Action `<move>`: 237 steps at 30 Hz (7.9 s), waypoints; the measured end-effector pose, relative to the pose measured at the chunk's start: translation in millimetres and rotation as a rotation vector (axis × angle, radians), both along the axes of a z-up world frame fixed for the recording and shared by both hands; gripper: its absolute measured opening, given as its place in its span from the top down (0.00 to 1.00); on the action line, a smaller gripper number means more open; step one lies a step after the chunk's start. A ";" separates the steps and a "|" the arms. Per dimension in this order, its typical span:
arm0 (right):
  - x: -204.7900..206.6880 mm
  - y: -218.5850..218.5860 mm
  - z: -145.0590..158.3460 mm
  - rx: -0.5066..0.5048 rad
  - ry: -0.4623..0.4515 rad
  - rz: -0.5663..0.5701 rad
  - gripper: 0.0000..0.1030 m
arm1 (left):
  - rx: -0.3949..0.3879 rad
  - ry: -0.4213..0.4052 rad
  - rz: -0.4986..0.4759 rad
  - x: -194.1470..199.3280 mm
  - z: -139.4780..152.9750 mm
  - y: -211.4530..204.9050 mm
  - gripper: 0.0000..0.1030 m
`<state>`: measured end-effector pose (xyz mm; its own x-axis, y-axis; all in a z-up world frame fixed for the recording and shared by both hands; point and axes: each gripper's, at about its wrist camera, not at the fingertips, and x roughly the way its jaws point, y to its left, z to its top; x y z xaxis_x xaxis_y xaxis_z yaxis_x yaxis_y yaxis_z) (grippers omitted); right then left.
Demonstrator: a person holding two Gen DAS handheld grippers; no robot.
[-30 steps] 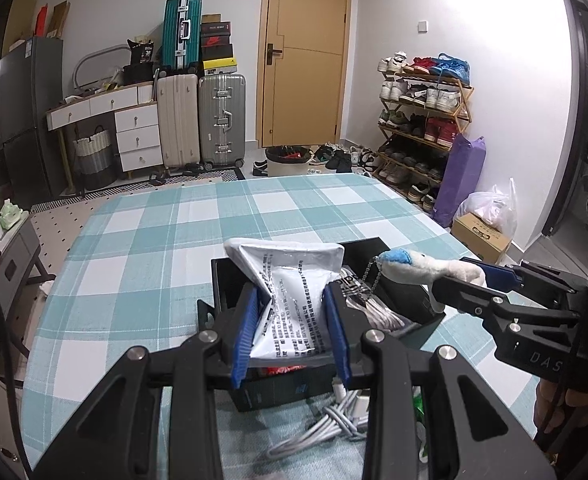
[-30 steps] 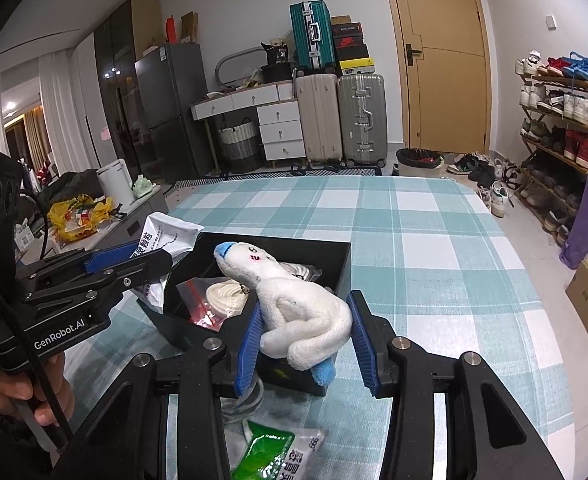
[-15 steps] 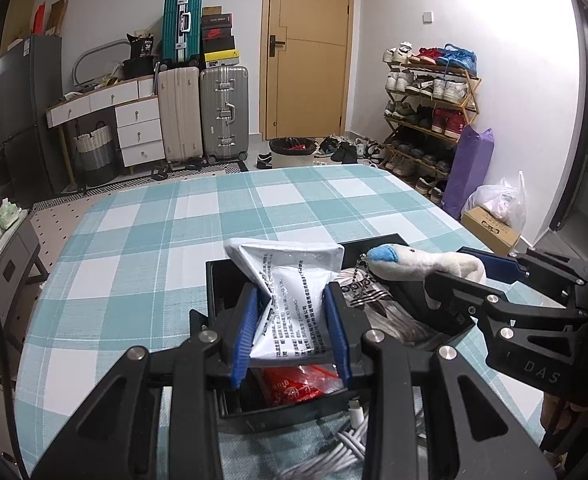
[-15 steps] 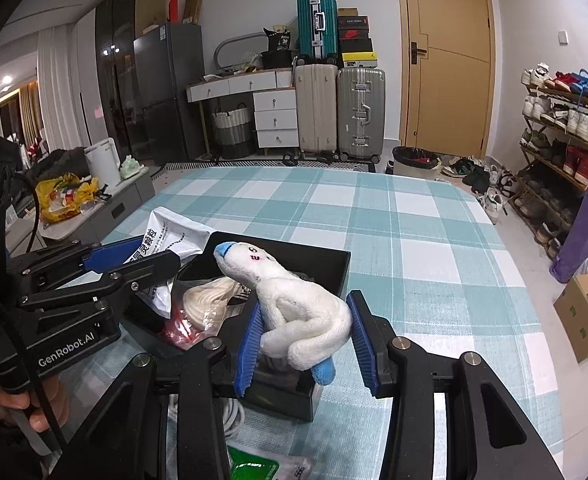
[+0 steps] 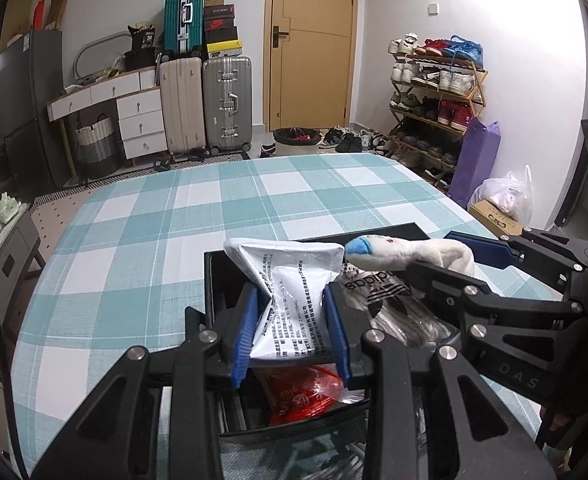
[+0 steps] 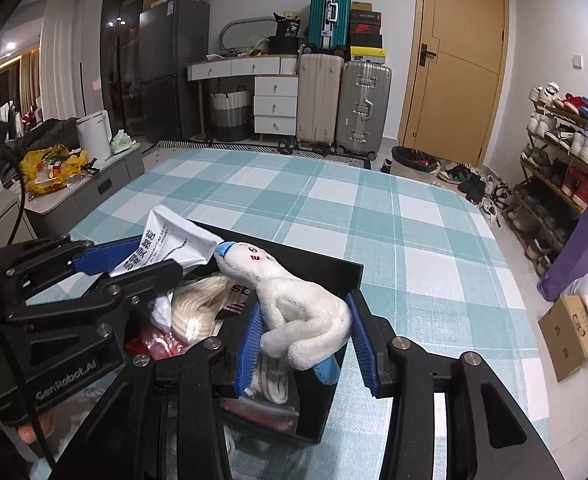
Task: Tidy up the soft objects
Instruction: 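Carry the sachet and plush toy into the black box with both grippers, then open both grippers and withdraw them from the black box, then grasp the green-and-white medicine packet with the right gripper, then grasp the white USB cable bundle with the left gripper while the right gripper holds the packet, then lower the cable bundle and green packet into the black box with both grippers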
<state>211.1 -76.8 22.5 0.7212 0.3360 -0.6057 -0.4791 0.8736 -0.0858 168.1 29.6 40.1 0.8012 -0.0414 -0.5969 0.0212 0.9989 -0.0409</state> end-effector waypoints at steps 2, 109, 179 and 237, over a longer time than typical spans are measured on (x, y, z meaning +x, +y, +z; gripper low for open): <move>4.1 2.9 -2.4 -0.008 0.002 0.000 0.59 | -0.001 0.006 0.002 1.3 -2.7 0.8 0.69; -67.4 -54.2 -64.6 -0.112 0.314 0.110 0.01 | 0.058 0.079 0.010 -93.7 -33.0 -14.8 0.00; -83.0 -56.2 -60.0 -0.089 0.238 0.235 0.63 | 0.026 0.163 -0.161 -76.8 -36.2 -39.0 0.67; -80.6 -35.8 33.8 0.095 -0.012 0.207 0.65 | -0.047 -0.026 -0.013 -61.5 34.0 7.4 0.67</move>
<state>130.6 -112.6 56.3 0.6380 0.5324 -0.5563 -0.6482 0.7613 -0.0149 106.5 37.0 74.1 0.8159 -0.0795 -0.5728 0.0359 0.9956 -0.0870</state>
